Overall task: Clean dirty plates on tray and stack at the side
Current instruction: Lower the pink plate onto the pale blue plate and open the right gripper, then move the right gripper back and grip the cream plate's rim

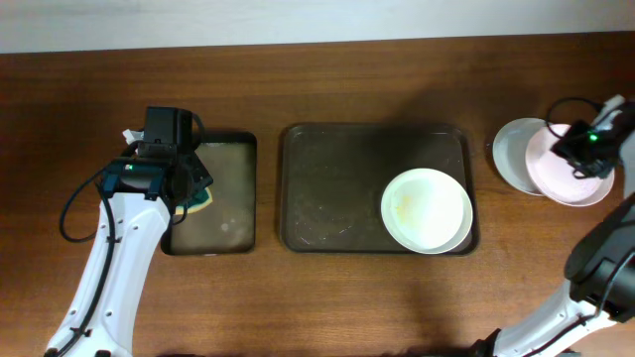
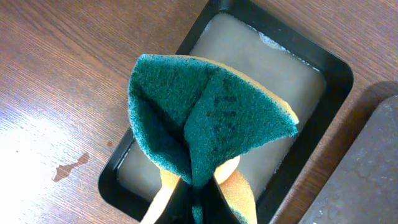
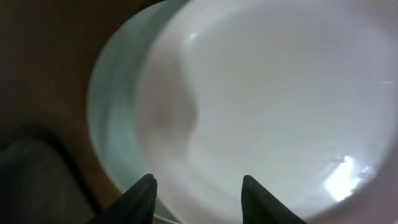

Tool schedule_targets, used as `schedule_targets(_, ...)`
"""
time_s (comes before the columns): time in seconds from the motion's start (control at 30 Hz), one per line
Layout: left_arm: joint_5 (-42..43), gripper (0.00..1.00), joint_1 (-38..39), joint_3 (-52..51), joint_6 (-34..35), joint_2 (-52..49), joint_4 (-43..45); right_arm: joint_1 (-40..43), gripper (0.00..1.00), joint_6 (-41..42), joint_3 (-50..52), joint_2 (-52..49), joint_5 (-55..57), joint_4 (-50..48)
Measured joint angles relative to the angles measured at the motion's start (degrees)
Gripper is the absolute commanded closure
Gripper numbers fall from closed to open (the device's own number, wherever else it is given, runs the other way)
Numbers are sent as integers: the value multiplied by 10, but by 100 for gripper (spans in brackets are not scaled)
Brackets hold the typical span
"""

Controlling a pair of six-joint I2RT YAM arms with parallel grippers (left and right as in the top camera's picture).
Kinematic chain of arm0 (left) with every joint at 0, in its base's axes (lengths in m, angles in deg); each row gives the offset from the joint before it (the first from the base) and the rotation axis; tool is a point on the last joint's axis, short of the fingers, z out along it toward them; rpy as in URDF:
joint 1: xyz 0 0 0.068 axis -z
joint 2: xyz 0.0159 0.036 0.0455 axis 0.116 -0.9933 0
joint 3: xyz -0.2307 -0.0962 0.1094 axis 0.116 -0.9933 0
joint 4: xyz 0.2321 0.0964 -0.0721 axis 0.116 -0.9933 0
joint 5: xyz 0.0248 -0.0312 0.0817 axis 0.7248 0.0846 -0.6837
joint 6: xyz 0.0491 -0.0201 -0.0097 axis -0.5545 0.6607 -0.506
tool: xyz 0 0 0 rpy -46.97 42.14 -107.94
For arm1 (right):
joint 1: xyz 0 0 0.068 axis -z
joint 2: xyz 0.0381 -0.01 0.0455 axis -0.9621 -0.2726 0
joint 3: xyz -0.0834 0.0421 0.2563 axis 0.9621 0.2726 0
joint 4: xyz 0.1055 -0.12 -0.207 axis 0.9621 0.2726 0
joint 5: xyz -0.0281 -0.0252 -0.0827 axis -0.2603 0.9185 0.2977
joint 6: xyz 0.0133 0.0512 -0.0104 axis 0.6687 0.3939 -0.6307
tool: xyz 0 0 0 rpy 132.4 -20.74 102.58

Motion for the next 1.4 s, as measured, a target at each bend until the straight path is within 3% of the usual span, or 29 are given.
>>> schedule_targets(0.1, 0, 100, 0, 0, 0, 0, 0, -27, 84, -1, 0, 0, 56, 3)
schedule_targets(0.2, 0, 100, 0, 0, 0, 0, 0, -38, 96, -4, 0, 0, 102, -3)
schedule_targets(0.43, 0, 100, 0, 0, 0, 0, 0, -39, 96, 9, 0, -26, 148, -43)
schedule_targets(0.67, 0, 100, 0, 0, 0, 0, 3, -46, 96, 8, 1, -83, 91, -53)
schedule_targets(1.0, 0, 100, 0, 0, 0, 0, 5, -118, 96, -24, 1, -84, 57, -52)
schedule_targets(1.23, 0, 100, 0, 0, 0, 0, 6, -123, 96, -26, 1, -82, 48, -27)
schedule_targets(1.4, 0, 100, 0, 0, 0, 0, 9, -123, 95, -26, -2, -26, -5, -9)
